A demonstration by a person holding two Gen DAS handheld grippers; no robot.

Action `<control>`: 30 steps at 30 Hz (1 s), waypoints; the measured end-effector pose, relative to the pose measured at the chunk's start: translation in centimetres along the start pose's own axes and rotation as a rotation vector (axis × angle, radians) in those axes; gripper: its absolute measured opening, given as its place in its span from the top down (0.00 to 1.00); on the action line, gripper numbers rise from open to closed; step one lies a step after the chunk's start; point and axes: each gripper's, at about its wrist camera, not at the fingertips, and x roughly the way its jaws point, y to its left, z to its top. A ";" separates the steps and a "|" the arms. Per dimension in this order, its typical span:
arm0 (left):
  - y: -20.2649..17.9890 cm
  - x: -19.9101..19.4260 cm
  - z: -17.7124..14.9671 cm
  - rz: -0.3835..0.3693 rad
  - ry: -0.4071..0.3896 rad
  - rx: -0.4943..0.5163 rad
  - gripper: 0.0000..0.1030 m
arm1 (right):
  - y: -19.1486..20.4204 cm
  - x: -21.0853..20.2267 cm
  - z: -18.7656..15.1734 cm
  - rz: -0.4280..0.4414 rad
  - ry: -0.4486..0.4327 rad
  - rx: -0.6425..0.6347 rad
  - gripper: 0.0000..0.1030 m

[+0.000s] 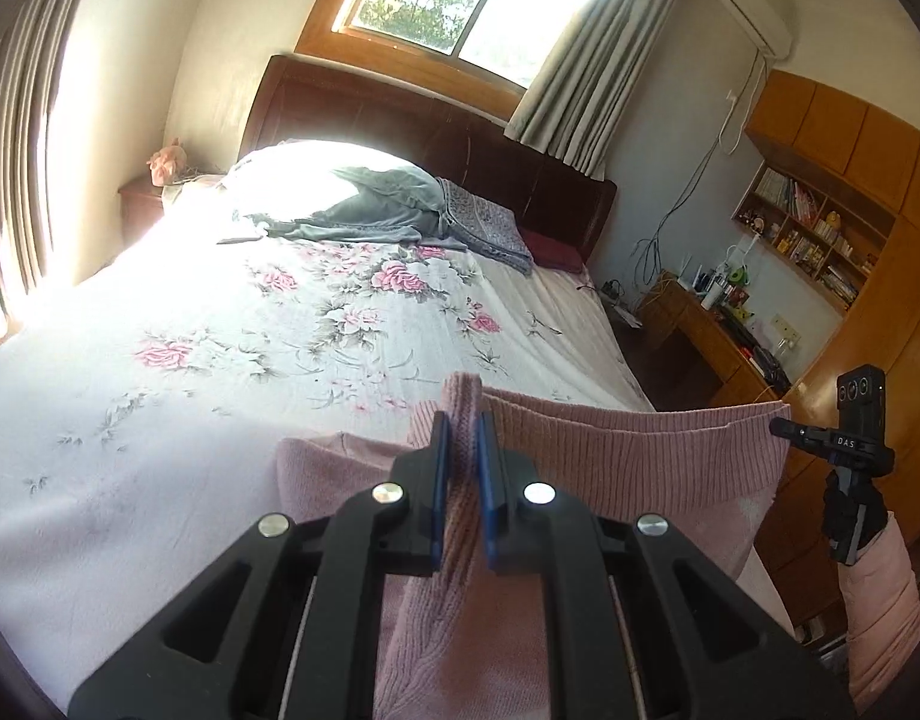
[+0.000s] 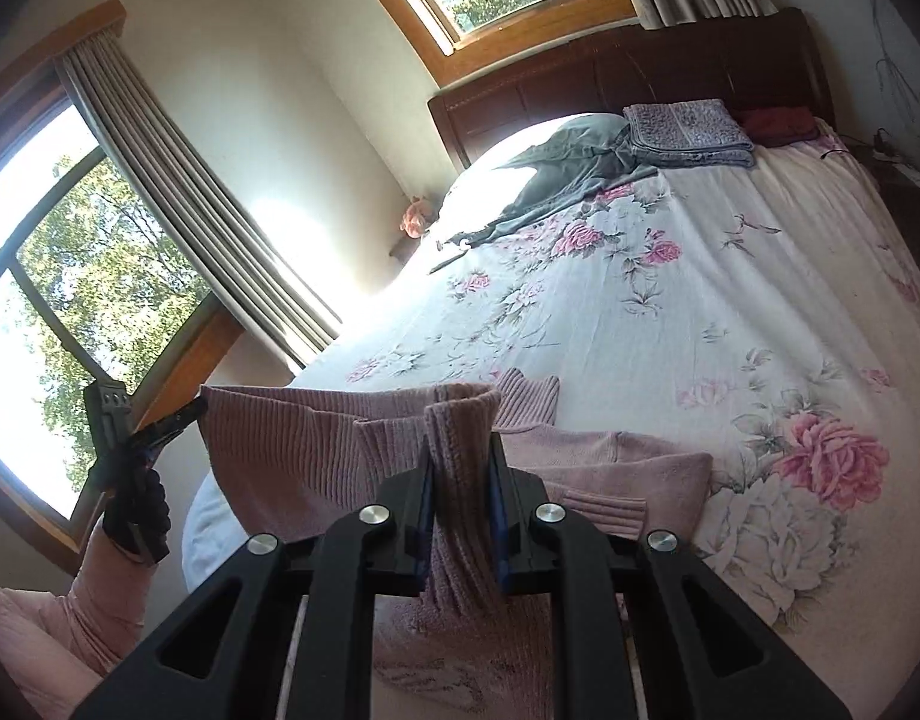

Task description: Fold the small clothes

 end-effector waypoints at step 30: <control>3.8 17.8 -0.8 0.101 0.348 0.017 0.83 | -4.6 18.6 0.1 -0.164 0.397 -0.064 0.67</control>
